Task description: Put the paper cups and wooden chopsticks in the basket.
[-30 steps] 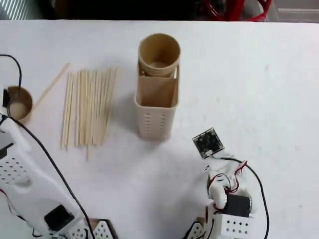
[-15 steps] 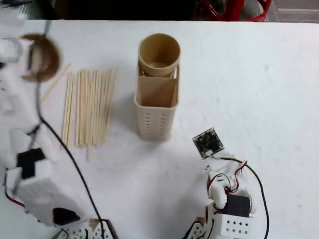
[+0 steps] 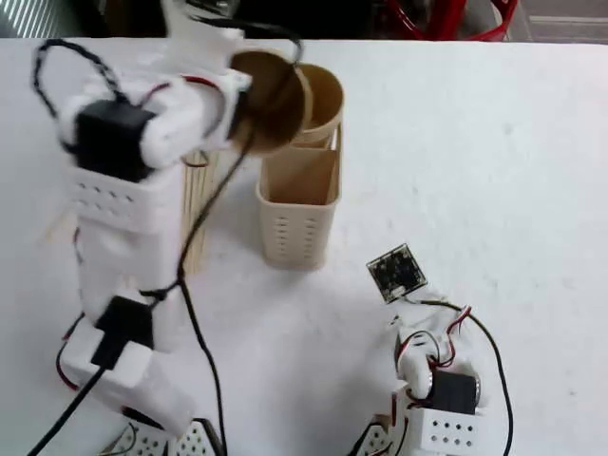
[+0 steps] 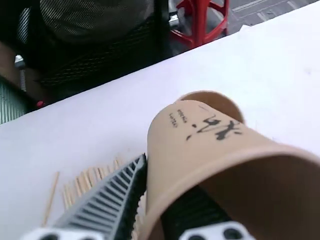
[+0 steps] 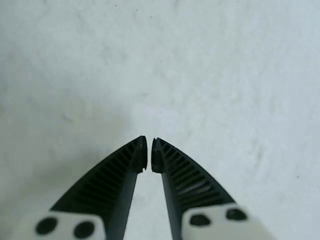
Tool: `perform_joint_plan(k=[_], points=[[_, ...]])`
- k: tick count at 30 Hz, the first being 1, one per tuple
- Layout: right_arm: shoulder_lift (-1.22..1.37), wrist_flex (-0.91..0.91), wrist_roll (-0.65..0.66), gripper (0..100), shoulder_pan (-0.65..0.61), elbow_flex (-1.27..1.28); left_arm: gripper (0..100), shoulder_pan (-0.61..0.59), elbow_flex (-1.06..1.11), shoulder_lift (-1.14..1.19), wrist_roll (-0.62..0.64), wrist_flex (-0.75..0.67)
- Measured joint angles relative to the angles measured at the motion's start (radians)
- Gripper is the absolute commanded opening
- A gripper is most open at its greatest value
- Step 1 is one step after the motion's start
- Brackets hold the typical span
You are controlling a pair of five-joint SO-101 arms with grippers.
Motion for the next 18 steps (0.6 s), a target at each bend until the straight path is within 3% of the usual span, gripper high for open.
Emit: perform_joint_plan(k=[6,18], points=[[0.000,0.000,0.000,3.1,0.000,0.000,2,0.055,0.000,0.023,0.000,-0.084],[0.000,0.000,0.000,3.1,0.000,0.000,2,0.055,0.000,0.152,0.000,-0.095]])
